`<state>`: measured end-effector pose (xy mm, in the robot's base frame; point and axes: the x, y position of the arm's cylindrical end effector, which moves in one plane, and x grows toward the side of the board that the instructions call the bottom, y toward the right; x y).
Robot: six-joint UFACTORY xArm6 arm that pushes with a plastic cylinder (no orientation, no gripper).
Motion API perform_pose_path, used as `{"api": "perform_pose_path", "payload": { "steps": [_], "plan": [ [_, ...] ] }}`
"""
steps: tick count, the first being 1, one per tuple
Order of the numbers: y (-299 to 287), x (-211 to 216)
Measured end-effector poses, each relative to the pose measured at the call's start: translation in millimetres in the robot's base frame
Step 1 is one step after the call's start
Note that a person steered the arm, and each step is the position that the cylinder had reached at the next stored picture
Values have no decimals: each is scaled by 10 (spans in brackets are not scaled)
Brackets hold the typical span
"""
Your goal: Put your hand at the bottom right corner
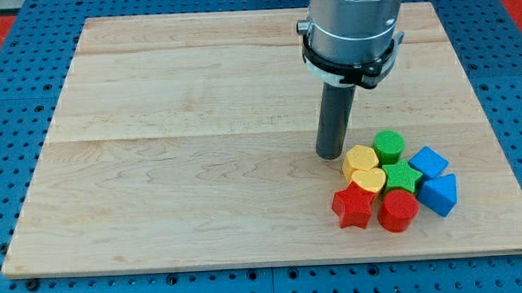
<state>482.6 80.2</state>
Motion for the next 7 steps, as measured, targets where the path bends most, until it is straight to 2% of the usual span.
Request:
{"api": "perform_pose_path", "payload": {
  "steps": [4,5,6,7],
  "plan": [
    [186,15],
    [271,-105],
    [424,-604],
    [1031,-587]
  ]
}}
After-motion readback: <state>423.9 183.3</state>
